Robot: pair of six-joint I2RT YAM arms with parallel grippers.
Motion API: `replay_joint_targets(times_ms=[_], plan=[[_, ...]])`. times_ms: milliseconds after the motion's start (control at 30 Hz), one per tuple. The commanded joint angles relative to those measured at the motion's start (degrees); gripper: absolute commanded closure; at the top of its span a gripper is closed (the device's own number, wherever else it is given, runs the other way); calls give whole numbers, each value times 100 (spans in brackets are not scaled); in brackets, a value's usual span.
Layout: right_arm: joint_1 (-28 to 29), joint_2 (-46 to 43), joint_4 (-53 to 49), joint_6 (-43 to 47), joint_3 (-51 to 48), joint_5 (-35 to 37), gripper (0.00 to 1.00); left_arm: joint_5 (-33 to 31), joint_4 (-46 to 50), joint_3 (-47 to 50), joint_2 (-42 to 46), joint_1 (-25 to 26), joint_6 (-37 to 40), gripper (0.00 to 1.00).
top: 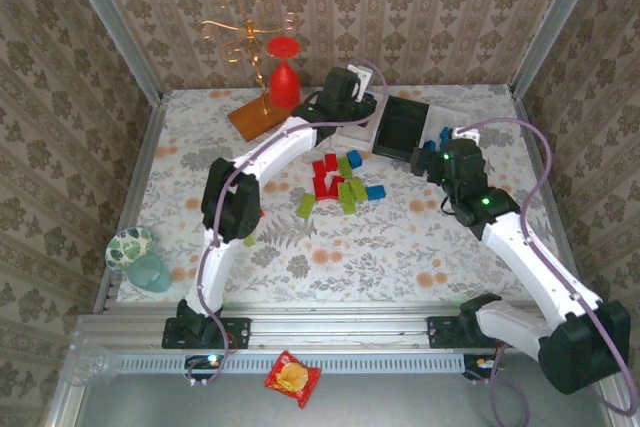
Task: Sort the legos into containers by color
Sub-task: Place the lego in the container.
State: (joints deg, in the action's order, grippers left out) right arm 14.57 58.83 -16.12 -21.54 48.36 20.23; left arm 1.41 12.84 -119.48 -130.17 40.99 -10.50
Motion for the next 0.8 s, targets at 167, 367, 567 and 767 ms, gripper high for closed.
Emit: replay_joint_targets(times_ms=[167,367,567,767], plan=[[-1034,-779,-905,-333,785,71,0,742,-42,-1758,-1256,715,-805,72],[-1122,-933,-898,-264,1035,-73,0,791,12,-2873,-2153,997,-866,71],[-1123,-877,-896,-268,979,-370,0,676,-523,-3362,-2755,1200,-795,65],[-1123,-964,-1012,-333,925,-626,0,350,-1147,-3802,-3298,1246,-699,64]])
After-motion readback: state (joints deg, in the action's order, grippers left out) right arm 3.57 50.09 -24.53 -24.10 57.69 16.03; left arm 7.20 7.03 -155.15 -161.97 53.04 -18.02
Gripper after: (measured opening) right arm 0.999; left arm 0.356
